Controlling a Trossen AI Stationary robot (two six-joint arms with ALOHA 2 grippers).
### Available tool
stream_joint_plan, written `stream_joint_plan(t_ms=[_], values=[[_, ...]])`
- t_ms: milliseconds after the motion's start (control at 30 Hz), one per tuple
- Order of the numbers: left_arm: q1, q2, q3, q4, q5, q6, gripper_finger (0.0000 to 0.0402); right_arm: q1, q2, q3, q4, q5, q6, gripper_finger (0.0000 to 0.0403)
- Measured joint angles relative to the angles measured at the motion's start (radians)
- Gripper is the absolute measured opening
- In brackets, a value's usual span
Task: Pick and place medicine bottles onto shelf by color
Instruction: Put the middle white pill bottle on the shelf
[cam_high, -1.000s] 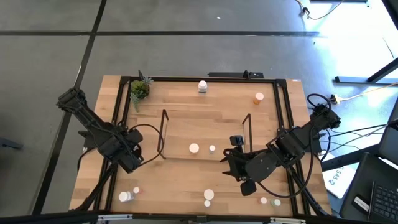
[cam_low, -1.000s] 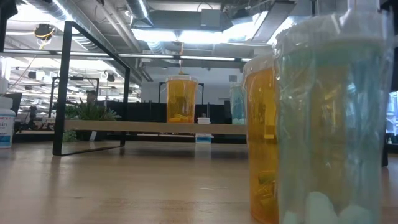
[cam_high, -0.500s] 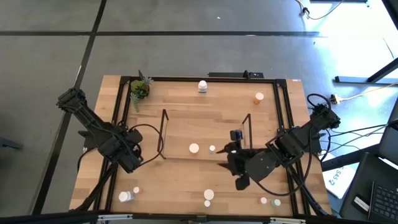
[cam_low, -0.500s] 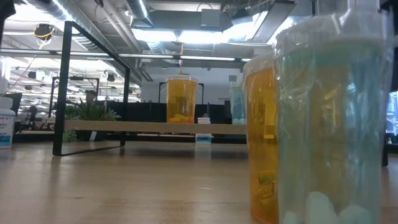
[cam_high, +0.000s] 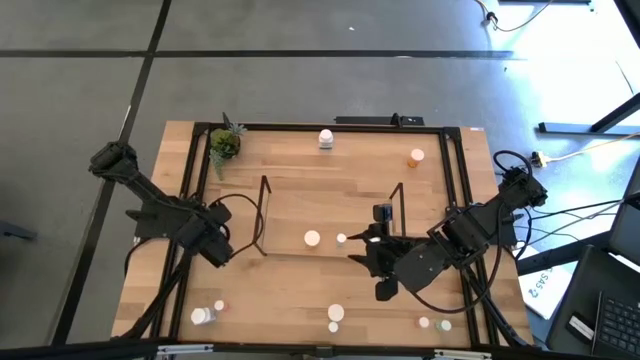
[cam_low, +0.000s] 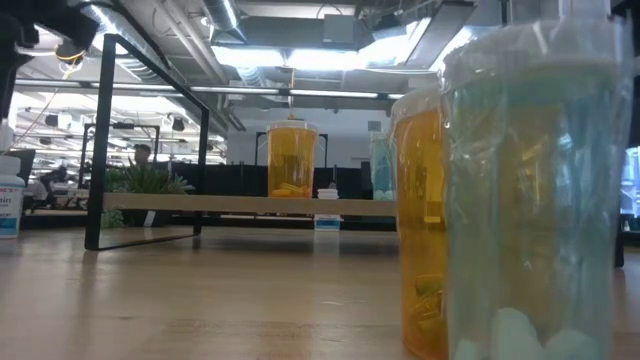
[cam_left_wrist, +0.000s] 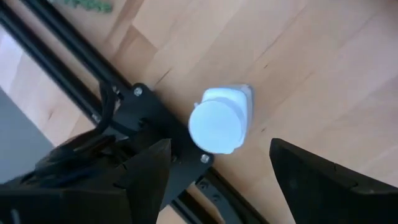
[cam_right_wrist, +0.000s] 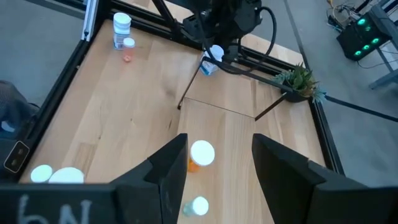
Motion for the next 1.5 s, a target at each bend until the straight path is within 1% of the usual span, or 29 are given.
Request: stream_joint_plan(t_ms=[267, 500, 600, 1000, 1200, 1500], values=[[0.059, 0.0, -0.065, 0.065, 0.003, 0.092, 0.0268, 0.0, 0.0, 0.0, -0.001, 0.002, 0.0, 0.0181], [0.11, 0.0, -0.131, 0.082, 0.004, 0.12, 0.0266, 0.0, 0.001, 0.0, -0.001, 0.002, 0.001, 0.0181], [0.122, 0.0, -0.153, 0.115, 0.012, 0.157, 0.0268, 0.0, 0.001, 0.0, -0.001, 0.002, -0.001, 0.0181], [0.176, 0.001, -0.155, 0.128, 0.07, 0.223, 0.0269, 0.0, 0.001, 0.0, -0.002, 0.001, 0.0, 0.0181], [0.194, 0.001, -0.155, 0.144, 0.07, 0.244, 0.0269, 0.0, 0.001, 0.0, -0.003, 0.001, 0.0, 0.0181], [0.196, 0.001, -0.155, 0.147, 0.067, 0.223, 0.0269, 0.0, 0.001, 0.0, -0.006, 0.001, 0.002, 0.0181]])
